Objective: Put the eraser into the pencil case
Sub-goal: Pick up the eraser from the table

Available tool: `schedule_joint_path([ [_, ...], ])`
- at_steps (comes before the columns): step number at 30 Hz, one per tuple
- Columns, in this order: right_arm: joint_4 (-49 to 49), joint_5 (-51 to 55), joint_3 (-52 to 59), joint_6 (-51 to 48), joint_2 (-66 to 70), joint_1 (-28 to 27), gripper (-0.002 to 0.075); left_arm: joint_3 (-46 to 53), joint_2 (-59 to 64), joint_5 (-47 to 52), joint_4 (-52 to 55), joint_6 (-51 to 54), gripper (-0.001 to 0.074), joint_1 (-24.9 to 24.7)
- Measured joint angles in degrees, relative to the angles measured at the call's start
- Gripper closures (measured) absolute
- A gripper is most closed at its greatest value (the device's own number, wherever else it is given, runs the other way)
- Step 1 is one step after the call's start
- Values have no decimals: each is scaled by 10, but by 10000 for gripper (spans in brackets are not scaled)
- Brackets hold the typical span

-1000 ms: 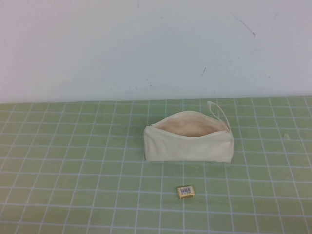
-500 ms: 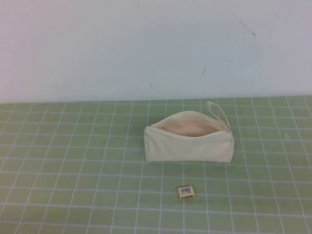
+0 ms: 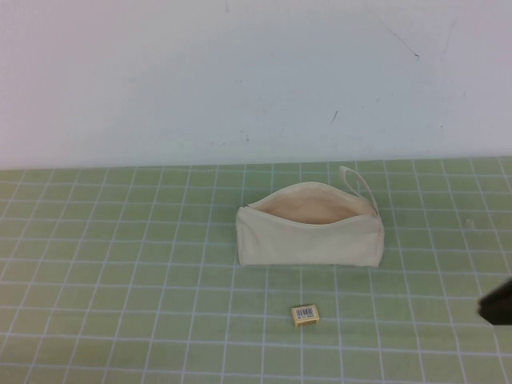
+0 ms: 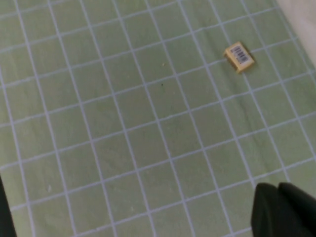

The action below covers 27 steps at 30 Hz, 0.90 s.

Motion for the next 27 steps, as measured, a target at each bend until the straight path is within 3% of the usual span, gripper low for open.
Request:
schedule_joint_path([
  [7, -158, 30, -152, 62, 210, 149, 727, 0, 0, 0, 0, 0, 738, 0],
  [13, -195, 41, -226, 90, 321, 195, 727, 0, 0, 0, 0, 0, 738, 0],
  [17, -199, 10, -239, 58, 362, 215, 706, 0, 0, 0, 0, 0, 738, 0],
  [19, -200, -15, -240, 40, 376, 223, 647, 0, 0, 0, 0, 0, 738, 0],
  [25, -207, -79, -240, 12, 422, 245, 358, 0, 0, 0, 0, 0, 738, 0],
  [27, -209, -93, -240, 11, 439, 250, 324, 0, 0, 0, 0, 0, 738, 0],
])
